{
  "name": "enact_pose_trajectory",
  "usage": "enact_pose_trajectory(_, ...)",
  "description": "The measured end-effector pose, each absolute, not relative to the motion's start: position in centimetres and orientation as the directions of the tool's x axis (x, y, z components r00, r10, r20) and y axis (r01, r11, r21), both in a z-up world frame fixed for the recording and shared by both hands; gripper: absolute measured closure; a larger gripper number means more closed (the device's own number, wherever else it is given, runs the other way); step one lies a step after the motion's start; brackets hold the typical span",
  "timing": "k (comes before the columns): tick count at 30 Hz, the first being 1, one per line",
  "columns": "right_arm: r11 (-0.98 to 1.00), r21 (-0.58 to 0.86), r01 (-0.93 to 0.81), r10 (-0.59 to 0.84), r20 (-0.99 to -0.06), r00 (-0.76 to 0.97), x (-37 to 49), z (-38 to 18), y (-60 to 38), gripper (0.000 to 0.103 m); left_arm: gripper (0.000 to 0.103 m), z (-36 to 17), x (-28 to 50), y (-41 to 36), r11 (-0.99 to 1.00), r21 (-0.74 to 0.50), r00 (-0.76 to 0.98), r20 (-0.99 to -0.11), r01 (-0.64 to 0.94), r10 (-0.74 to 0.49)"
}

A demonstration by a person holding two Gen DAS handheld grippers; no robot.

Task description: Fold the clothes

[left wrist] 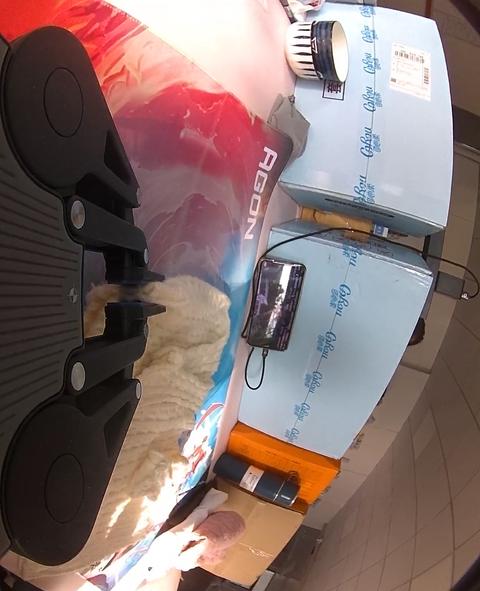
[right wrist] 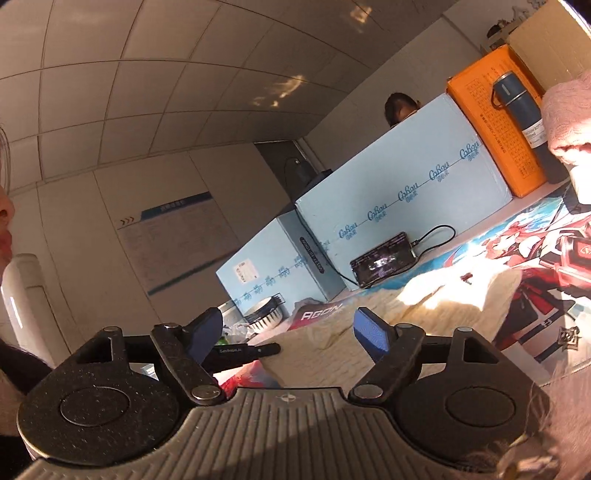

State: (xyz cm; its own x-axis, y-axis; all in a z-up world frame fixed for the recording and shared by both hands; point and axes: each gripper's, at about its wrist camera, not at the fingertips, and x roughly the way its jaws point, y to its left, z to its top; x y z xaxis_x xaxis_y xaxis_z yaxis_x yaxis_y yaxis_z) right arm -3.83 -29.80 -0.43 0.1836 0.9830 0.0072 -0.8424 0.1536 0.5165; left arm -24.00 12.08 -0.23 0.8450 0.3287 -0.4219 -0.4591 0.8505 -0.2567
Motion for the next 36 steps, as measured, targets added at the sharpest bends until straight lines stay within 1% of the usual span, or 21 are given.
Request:
enact_pose_trajectory(2, 0.329, 0.463, -0.823, 0.943, -0.107, 0.317, -2.3, -0.4, -28.4, 0.022, 0.097, 0.2, -23.3, 12.1, 0.866, -0.241, 0.850, -0.426, -0.438, 0.311)
enact_pose_trajectory(4, 0.492, 0.415, -0.765, 0.870, -0.226, 0.438, -0.3, -0.8, -26.4, 0.022, 0.096, 0.4, -22.7, 11.5, 0.886, -0.208, 0.853, -0.428, -0.415, 0.300)
enact_pose_trajectory(6, 0.615, 0.391, -0.684, 0.787, -0.345, 0.511, 1.9, -1.6, -24.2, 0.022, 0.096, 0.4, -22.4, 11.3, 0.893, -0.179, 0.848, -0.432, -0.413, 0.306)
enact_pose_trajectory(7, 0.663, 0.378, -0.646, 0.746, -0.400, 0.532, 2.9, -2.0, -23.2, 0.024, 0.096, 0.3, -22.3, 11.6, 0.890, -0.172, 0.842, -0.438, -0.422, 0.315)
enact_pose_trajectory(8, 0.691, 0.365, -0.624, 0.718, -0.443, 0.536, 3.4, -2.5, -22.3, 0.037, 0.097, 0.2, -22.3, 11.9, 0.888, -0.164, 0.836, -0.444, -0.430, 0.323)
enact_pose_trajectory(9, 0.704, 0.342, -0.622, 0.701, -0.470, 0.536, 3.6, -3.0, -21.4, 0.062, 0.097, 0.2, -22.1, 12.3, 0.887, -0.151, 0.827, -0.456, -0.436, 0.329)
enact_pose_trajectory(10, 0.717, 0.299, -0.629, 0.684, -0.476, 0.553, 3.4, -3.3, -20.7, 0.067, 0.097, 0.2, -21.8, 12.8, 0.887, -0.137, 0.818, -0.468, -0.441, 0.334)
enact_pose_trajectory(12, 0.692, 0.265, -0.672, 0.699, -0.482, 0.529, 2.5, -3.3, -20.0, 0.088, 0.096, 0.5, -20.9, 13.7, 0.894, -0.085, 0.801, -0.488, -0.439, 0.347)
enact_pose_trajectory(14, 0.647, 0.301, -0.700, 0.735, -0.491, 0.468, 2.0, -3.1, -19.7, 0.091, 0.097, 1.1, -19.9, 14.5, 0.896, -0.026, 0.787, -0.489, -0.444, 0.376)
enact_pose_trajectory(17, 0.554, 0.356, -0.752, 0.796, -0.492, 0.353, 0.3, -2.7, -19.7, 0.093, 0.097, 2.4, -18.0, 16.1, 0.892, 0.032, 0.780, -0.471, -0.451, 0.411)
enact_pose_trajectory(19, 0.463, 0.397, -0.793, 0.837, -0.491, 0.243, -1.4, -2.5, -19.3, 0.093, 0.097, 3.1, -16.4, 17.1, 0.886, 0.075, 0.774, -0.457, -0.458, 0.439)
enact_pose_trajectory(22, 0.289, 0.468, -0.835, 0.881, -0.471, 0.040, -3.7, -2.5, -18.2, 0.093, 0.097, 3.7, -13.5, 18.5, 0.881, 0.099, 0.772, -0.442, -0.463, 0.456)
enact_pose_trajectory(25, 0.195, 0.458, -0.867, 0.886, -0.462, -0.045, -5.3, -1.7, -17.2, 0.093, 0.097, 3.5, -10.1, 19.2, 0.871, 0.147, 0.765, -0.427, -0.468, 0.483)
enact_pose_trajectory(26, 0.168, 0.449, -0.877, 0.885, -0.461, -0.066, -5.8, -1.4, -16.9, 0.090, 0.097, 3.2, -9.0, 19.3, 0.872, 0.155, 0.766, -0.424, -0.464, 0.483)
enact_pose_trajectory(28, 0.153, 0.446, -0.882, 0.895, -0.441, -0.068, -5.8, -0.6, -16.9, 0.082, 0.096, 2.6, -7.4, 19.7, 0.872, 0.167, 0.759, -0.435, -0.459, 0.483)
enact_pose_trajectory(30, 0.177, 0.427, -0.887, 0.908, -0.418, -0.020, -5.5, 0.4, -17.5, 0.054, 0.093, 1.8, -6.5, 20.3, 0.872, 0.146, 0.756, -0.446, -0.467, 0.480)
enact_pose_trajectory(31, 0.191, 0.415, -0.890, 0.914, -0.406, 0.007, -5.3, 0.9, -17.9, 0.049, 0.089, 1.7, -6.5, 20.7, 0.869, 0.127, 0.745, -0.464, -0.479, 0.479)
enact_pose_trajectory(33, 0.242, 0.357, -0.902, 0.913, -0.398, 0.088, -5.2, 1.8, -18.1, 0.039, 0.070, 1.4, -6.7, 21.6, 0.861, 0.090, 0.724, -0.501, -0.501, 0.474)
enact_pose_trajectory(34, 0.267, 0.326, -0.907, 0.910, -0.394, 0.126, -5.1, 2.2, -17.8, 0.036, 0.048, 1.4, -7.2, 21.5, 0.860, 0.084, 0.715, -0.519, -0.503, 0.469)
enact_pose_trajectory(35, 0.289, 0.297, -0.910, 0.907, -0.391, 0.160, -5.0, 2.4, -17.2, 0.033, 0.031, 1.5, -8.0, 21.1, 0.860, 0.085, 0.716, -0.516, -0.503, 0.470)
enact_pose_trajectory(36, 0.310, 0.269, -0.912, 0.902, -0.386, 0.193, -4.9, 2.7, -16.7, 0.032, 0.025, 1.6, -8.9, 20.6, 0.862, 0.085, 0.720, -0.512, -0.500, 0.468)
